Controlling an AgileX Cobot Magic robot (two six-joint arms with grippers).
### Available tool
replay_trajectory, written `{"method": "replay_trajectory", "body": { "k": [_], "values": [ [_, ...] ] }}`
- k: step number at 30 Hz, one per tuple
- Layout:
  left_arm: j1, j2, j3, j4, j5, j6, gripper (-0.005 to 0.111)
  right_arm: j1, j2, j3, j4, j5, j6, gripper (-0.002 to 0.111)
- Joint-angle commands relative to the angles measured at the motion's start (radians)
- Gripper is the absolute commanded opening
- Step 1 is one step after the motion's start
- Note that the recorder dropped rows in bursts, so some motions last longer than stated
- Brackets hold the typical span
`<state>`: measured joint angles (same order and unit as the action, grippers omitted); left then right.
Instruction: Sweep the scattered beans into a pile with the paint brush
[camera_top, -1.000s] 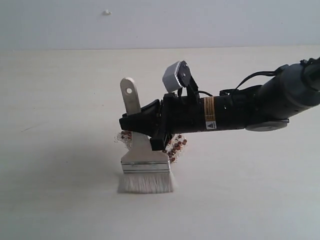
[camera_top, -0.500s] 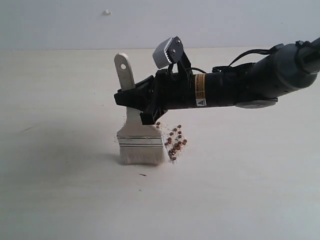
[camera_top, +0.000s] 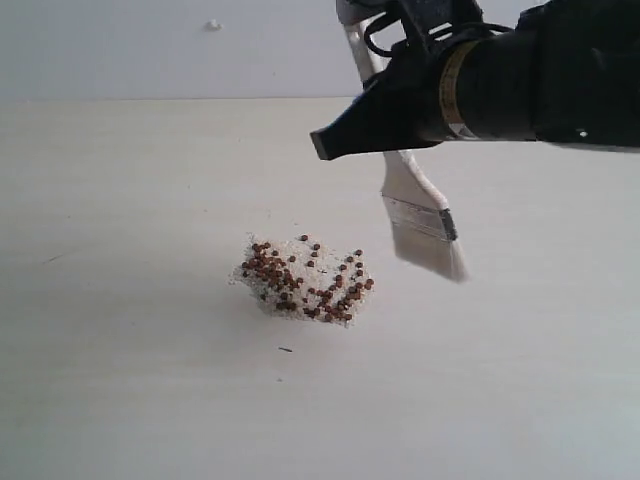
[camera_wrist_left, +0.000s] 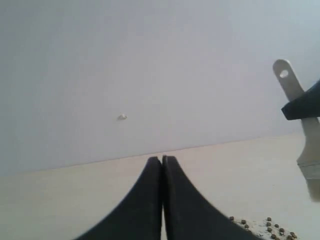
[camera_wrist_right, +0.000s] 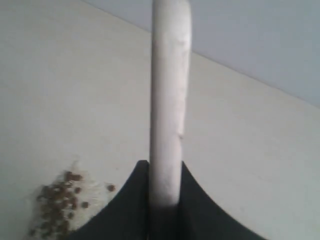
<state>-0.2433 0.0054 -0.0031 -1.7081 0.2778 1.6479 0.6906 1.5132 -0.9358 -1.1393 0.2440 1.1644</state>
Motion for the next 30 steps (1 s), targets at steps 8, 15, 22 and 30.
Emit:
{"method": "replay_trajectory", "body": {
  "k": [8, 15, 22, 30],
  "values": [
    [0.002, -0.005, 0.003, -0.005, 0.002, -0.004, 0.0, 0.301, 0.105, 0.121, -0.605, 0.839, 0.944, 0.0],
    [0.002, -0.005, 0.003, -0.005, 0.002, -0.004, 0.0, 0.392, 0.312, 0.164, -0.605, 0.977, 0.964, 0.0],
    [0.002, -0.005, 0.003, -0.005, 0.002, -0.004, 0.0, 0.414, 0.488, 0.104, -0.605, 0.977, 0.964, 0.0],
    [0.002, -0.005, 0.003, -0.005, 0.002, -0.006, 0.0, 0.414, 0.591, -0.022, -0.605, 0.977, 0.964, 0.0]
  ]
}}
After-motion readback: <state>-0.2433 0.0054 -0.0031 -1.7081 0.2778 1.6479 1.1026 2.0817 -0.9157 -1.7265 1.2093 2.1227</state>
